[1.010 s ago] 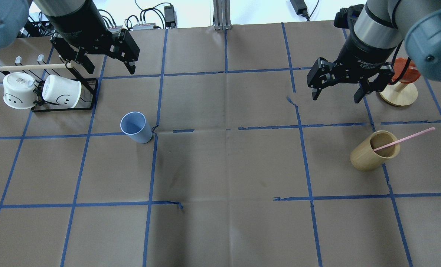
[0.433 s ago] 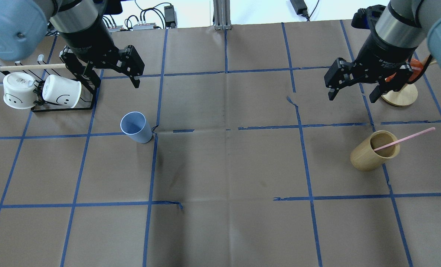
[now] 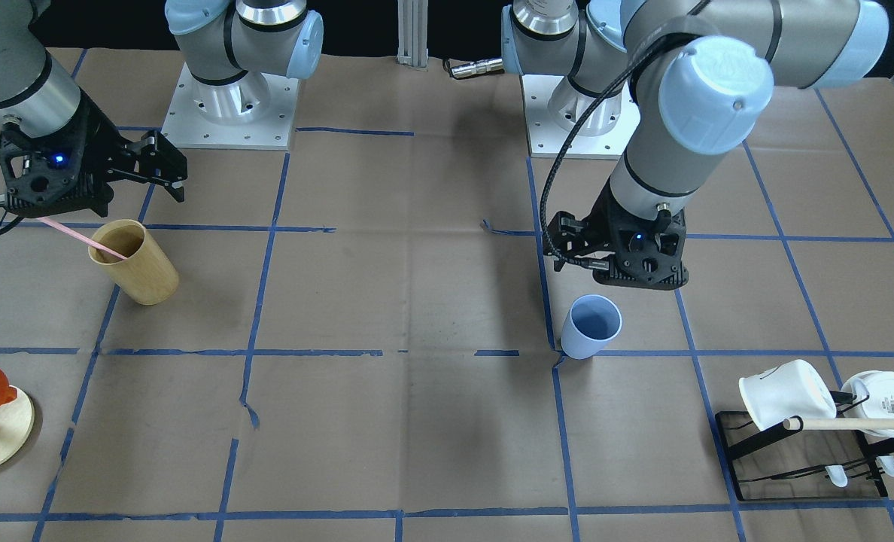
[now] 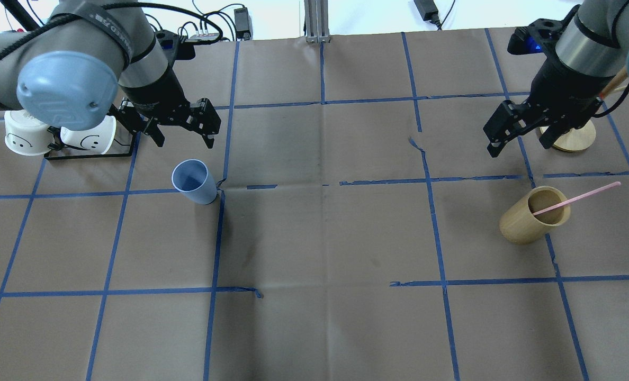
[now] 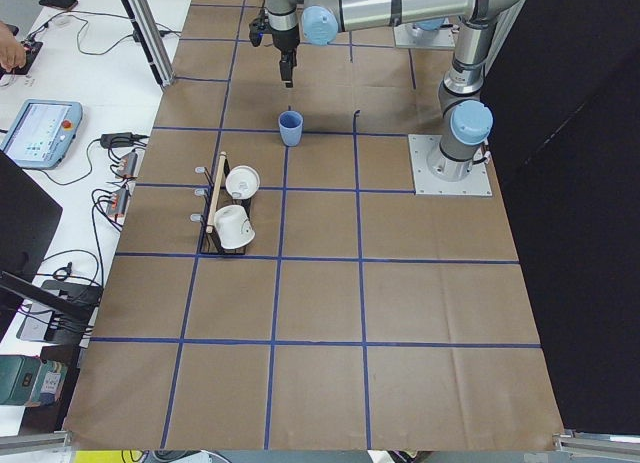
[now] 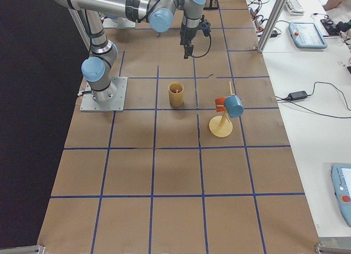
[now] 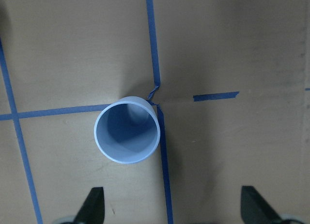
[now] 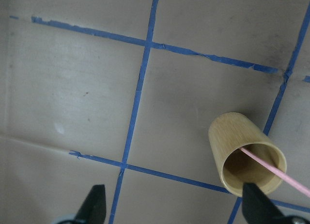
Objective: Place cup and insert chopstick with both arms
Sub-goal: 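Grasp the light blue cup with left gripper while right gripper descends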
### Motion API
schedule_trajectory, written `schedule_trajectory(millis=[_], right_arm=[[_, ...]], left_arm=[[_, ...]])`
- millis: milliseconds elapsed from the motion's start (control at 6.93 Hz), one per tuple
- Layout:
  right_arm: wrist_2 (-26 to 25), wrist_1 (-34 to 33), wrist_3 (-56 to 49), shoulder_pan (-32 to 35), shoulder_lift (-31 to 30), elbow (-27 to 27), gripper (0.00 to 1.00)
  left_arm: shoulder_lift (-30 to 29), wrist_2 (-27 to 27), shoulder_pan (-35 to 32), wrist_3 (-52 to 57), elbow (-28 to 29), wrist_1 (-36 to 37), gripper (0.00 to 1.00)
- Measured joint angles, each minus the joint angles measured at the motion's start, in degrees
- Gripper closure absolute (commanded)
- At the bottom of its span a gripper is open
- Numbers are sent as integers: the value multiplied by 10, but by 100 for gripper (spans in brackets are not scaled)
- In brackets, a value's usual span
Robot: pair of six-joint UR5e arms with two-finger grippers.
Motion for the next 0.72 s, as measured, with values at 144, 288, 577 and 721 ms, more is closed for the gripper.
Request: schedule_trajectory(millis=[144, 288, 577, 721], right_arm=[[-9, 0, -53, -9, -1, 7, 0], [-33, 0, -94, -13, -5, 6, 1], [-63, -8, -148, -27, -8, 5, 1], [-59, -11, -167, -51, -8, 6, 3]], left_arm=[[-3, 0, 20, 17, -16, 21, 0], [-7, 0, 47, 28, -32, 29, 0], [-10, 0, 74, 38, -75, 59, 0], [-17, 0, 78, 39, -92, 82, 0]])
